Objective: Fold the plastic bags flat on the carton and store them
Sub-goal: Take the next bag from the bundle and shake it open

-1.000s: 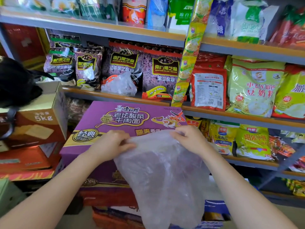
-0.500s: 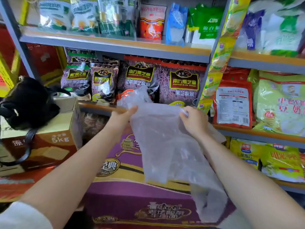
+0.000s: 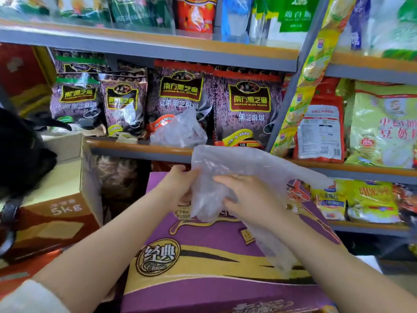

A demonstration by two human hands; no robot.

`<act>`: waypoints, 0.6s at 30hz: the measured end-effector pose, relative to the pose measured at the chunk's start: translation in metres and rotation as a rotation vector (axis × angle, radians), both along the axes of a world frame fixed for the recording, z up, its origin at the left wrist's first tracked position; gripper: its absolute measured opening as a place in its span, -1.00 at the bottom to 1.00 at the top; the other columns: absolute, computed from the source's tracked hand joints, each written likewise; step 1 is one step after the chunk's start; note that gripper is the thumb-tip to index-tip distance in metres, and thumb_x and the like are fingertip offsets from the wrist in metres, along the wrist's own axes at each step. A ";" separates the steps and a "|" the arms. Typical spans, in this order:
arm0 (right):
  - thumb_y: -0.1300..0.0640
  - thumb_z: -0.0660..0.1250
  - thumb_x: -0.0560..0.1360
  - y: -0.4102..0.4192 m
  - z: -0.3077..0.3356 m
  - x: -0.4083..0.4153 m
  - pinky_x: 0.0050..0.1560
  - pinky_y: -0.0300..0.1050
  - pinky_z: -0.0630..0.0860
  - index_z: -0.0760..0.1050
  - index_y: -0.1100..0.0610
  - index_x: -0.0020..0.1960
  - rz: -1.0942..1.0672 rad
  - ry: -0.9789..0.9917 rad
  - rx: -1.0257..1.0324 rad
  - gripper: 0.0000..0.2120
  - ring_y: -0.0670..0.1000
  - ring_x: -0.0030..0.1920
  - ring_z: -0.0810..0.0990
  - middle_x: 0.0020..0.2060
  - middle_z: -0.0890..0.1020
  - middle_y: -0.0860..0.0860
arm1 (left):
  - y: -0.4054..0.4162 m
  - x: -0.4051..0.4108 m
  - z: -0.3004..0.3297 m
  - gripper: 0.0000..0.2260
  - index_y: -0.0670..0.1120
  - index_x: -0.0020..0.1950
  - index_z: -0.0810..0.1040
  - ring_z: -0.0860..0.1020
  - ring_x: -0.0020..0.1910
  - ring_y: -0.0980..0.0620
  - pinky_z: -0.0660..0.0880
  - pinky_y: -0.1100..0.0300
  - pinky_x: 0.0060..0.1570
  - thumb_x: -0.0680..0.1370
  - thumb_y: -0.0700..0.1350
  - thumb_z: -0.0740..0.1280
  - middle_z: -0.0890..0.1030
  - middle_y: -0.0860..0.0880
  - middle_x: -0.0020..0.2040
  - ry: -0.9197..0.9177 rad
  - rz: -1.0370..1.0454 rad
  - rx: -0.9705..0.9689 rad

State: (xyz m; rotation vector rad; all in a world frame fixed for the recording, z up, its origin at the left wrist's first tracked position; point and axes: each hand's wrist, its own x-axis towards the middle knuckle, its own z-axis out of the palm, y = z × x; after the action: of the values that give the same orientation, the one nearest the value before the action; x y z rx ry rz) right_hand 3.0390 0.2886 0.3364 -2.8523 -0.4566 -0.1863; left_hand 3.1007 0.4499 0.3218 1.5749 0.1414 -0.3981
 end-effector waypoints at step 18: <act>0.21 0.17 0.51 -0.045 -0.031 0.008 0.09 -0.13 0.45 0.42 -0.07 0.33 -0.367 0.095 -0.041 -0.58 0.05 0.25 0.49 0.30 0.51 -0.04 | 0.061 -0.016 -0.031 -0.66 -0.01 -0.30 0.56 0.27 -0.55 0.07 0.18 0.29 -0.56 0.42 -0.41 0.16 0.38 -0.01 -0.51 -0.473 0.031 0.482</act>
State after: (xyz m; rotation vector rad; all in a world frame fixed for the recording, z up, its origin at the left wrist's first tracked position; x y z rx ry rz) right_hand 3.0468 0.2432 0.3057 -2.9444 0.0865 -0.1064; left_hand 3.0847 0.5112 0.2910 2.0951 -0.1134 0.0509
